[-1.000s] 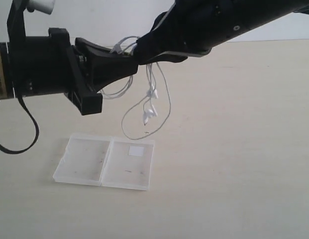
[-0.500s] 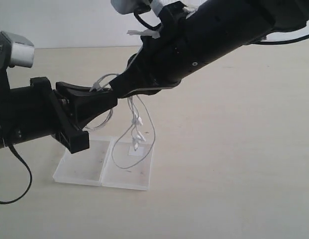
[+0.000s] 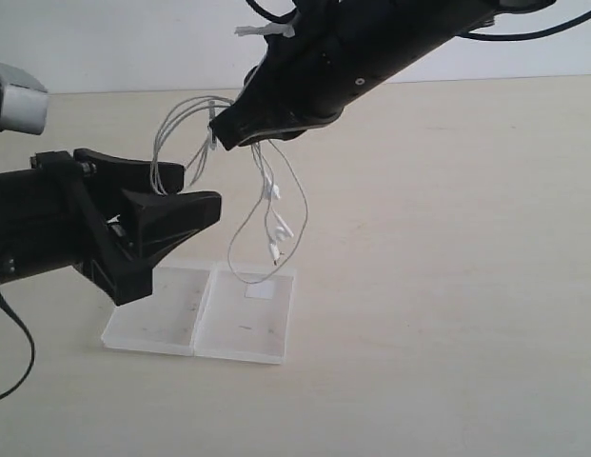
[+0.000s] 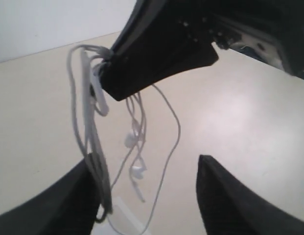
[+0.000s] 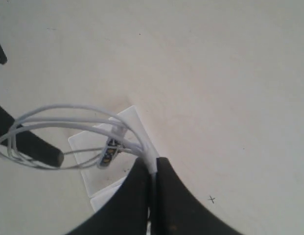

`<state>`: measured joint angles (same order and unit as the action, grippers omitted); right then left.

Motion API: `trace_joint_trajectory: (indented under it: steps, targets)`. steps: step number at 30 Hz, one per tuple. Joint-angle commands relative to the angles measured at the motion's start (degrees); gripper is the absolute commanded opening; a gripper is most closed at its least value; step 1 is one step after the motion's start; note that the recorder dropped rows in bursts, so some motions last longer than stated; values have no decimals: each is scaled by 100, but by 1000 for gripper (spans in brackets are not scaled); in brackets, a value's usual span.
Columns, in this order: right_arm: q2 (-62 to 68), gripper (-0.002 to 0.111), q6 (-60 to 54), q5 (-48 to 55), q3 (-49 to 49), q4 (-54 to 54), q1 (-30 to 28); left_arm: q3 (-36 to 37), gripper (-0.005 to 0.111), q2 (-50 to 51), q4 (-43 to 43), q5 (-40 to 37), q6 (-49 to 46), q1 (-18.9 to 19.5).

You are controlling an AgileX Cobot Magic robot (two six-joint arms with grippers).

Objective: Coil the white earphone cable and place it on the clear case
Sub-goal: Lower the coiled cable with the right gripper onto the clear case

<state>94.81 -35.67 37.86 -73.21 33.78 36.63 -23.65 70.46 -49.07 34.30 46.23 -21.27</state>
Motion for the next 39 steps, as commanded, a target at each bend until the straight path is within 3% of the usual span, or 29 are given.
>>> trace_joint_trajectory:
  steps: [1, 8, 22, 27, 34, 36, 39]
  targets:
    - [-8, 0, 40, 61, -74, -74, -31, 102, 52, -497, 67, -718, 52, -34]
    - [-19, 0, 40, 189, -74, -88, -31, 102, 49, -851, 102, -1337, 28, -34]
    - [-27, 0, 40, 602, -97, -181, -31, 102, 49, -1140, 55, -1429, -28, -34]
    - [67, 0, 193, 1030, -286, -619, -31, 102, 49, -1737, 565, -1611, -326, -34]
    - [290, 0, 286, 1341, -502, -824, 248, 102, 49, -2681, 1140, -1769, -428, 416]
    - [427, 0, 353, 1265, -566, -974, 435, 102, 44, -2958, 1150, -1978, -428, 535]
    - [658, 0, 642, 1140, -708, -1198, 614, 102, 18, -3356, 1126, -2494, -428, 646]
